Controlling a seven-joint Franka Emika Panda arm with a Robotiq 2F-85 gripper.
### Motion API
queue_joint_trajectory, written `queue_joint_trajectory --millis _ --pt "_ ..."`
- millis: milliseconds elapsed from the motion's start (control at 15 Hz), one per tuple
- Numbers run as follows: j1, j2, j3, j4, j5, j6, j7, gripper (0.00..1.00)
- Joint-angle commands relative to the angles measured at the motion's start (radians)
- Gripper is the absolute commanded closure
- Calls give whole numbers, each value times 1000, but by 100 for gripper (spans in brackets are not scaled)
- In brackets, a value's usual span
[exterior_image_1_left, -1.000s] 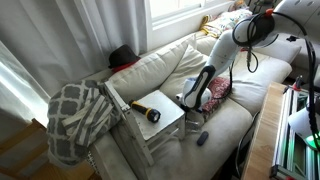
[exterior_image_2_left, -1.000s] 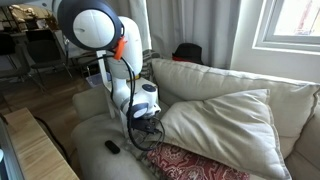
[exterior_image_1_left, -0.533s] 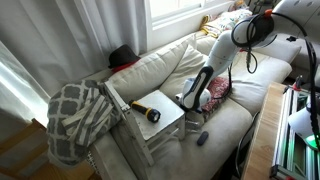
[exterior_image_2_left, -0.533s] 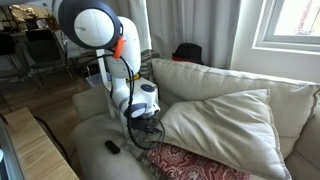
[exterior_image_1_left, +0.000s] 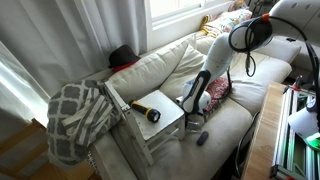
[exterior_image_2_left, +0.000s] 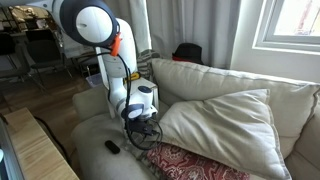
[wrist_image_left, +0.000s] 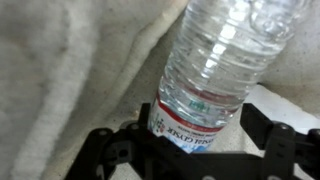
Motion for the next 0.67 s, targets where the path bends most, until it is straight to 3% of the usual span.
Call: queue_joint_trajectory --millis 0,200,600 --pt "35 -1 -19 -1 53 -34 -45 41" --pt "29 -6 -22 -5 75 -28 -70 62" --pt "-94 -9 33 -36 72 28 -164 74"
